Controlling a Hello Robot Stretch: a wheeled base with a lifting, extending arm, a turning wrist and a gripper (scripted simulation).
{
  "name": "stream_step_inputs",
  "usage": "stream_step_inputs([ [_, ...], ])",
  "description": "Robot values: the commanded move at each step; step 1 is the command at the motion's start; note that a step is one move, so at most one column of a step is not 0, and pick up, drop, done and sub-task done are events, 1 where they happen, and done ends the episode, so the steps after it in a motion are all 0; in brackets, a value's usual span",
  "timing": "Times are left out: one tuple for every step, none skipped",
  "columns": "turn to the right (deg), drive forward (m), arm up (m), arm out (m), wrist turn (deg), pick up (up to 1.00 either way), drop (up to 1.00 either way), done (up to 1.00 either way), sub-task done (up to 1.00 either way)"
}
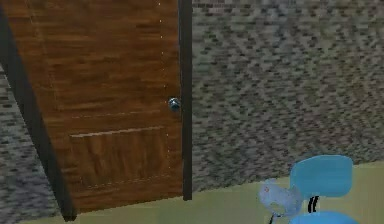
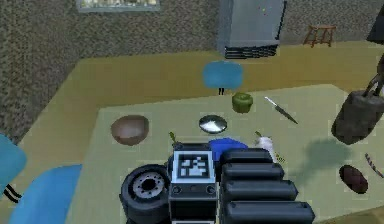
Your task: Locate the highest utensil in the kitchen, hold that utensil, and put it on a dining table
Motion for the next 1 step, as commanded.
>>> stream_step_inputs([
  [45.0,0.0,0.0,0.0,0.0,0.0,0.0,0.0,0.0],
])
